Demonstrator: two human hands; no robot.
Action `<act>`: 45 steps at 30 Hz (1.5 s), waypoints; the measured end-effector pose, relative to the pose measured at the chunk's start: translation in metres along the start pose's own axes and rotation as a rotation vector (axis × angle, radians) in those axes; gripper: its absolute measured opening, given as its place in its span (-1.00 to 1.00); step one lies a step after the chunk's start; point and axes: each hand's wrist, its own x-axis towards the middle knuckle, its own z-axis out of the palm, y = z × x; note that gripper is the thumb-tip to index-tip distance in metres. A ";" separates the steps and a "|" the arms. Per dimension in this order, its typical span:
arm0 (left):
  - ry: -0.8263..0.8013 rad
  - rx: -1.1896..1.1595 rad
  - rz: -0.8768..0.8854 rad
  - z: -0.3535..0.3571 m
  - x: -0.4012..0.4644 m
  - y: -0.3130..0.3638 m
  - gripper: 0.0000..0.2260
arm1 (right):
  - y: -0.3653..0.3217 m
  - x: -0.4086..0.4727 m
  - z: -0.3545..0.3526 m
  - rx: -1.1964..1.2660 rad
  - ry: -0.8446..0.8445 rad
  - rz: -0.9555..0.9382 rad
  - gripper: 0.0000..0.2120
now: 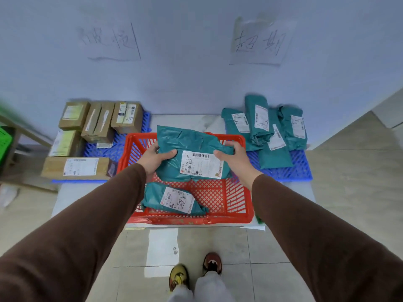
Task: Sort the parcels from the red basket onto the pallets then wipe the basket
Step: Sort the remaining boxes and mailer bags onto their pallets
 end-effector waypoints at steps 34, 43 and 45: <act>-0.097 -0.065 -0.090 0.386 0.042 -0.025 -0.37 | 0.041 0.055 -0.279 0.503 0.132 0.232 -0.77; -0.027 -0.034 -0.190 0.450 0.107 -0.024 -0.19 | 0.056 0.128 -0.330 0.541 0.095 0.262 -0.81; 0.013 -0.034 -0.178 0.463 0.127 -0.025 -0.19 | 0.059 0.147 -0.339 0.527 0.043 0.268 -0.88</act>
